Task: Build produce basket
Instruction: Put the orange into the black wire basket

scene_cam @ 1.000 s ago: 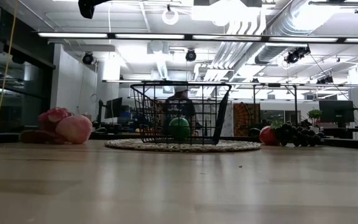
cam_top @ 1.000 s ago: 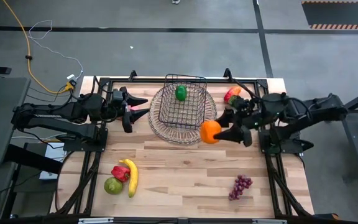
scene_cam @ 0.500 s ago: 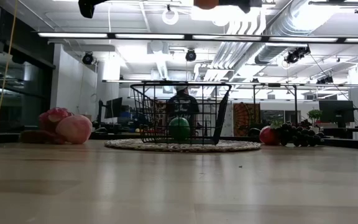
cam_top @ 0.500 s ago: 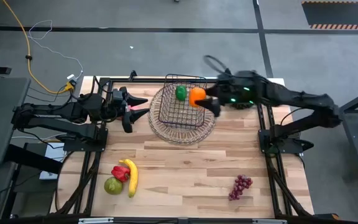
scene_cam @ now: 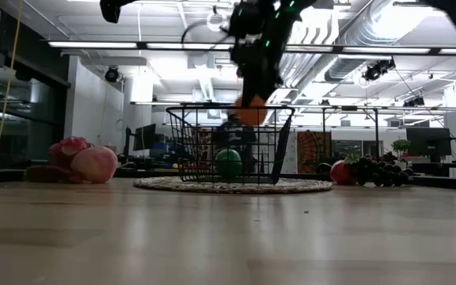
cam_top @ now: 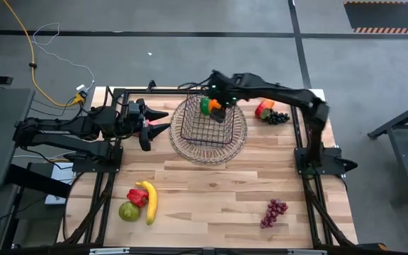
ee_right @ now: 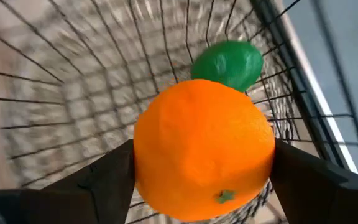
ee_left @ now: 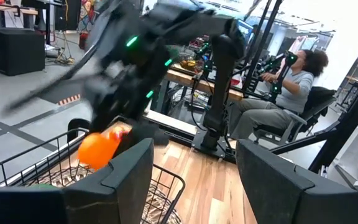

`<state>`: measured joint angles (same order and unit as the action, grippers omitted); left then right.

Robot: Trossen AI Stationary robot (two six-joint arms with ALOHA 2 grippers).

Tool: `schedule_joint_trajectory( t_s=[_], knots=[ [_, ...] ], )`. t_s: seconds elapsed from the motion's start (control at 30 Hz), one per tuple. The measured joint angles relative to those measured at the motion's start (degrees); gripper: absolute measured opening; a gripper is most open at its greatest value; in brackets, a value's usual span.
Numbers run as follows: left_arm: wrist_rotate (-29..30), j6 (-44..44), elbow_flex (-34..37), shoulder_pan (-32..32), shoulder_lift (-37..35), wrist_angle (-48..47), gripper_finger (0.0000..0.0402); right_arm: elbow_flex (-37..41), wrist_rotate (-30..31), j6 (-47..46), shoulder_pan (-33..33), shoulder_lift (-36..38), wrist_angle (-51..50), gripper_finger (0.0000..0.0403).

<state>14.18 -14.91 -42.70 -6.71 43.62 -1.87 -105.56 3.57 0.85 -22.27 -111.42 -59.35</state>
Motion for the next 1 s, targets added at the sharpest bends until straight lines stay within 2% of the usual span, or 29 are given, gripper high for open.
schedule_joint_trajectory(
  t_s=[0.2, 0.37, 0.53, 1.0],
  knots=[
    [0.06, 0.08, 0.0, 0.0, 0.0, 0.0, 0.0218, -3.16, 0.59, 4.31, -1.86, -8.72, 0.03, 0.0299],
    [0.15, -0.02, 0.0, 0.01, 0.0, 0.02, 0.0218, -4.08, 7.98, 2.82, -3.15, -12.13, -0.17, 0.0302],
    [0.15, -0.05, 0.0, 0.01, -0.01, 0.04, 0.0218, -4.08, 9.85, 4.05, -4.44, -12.74, -1.7, 0.0324],
    [0.15, -0.05, 0.0, 0.01, -0.02, 0.02, 0.0218, -1.95, 8.39, 3.65, -6.33, -12.85, -0.25, 0.0373]
  ],
)
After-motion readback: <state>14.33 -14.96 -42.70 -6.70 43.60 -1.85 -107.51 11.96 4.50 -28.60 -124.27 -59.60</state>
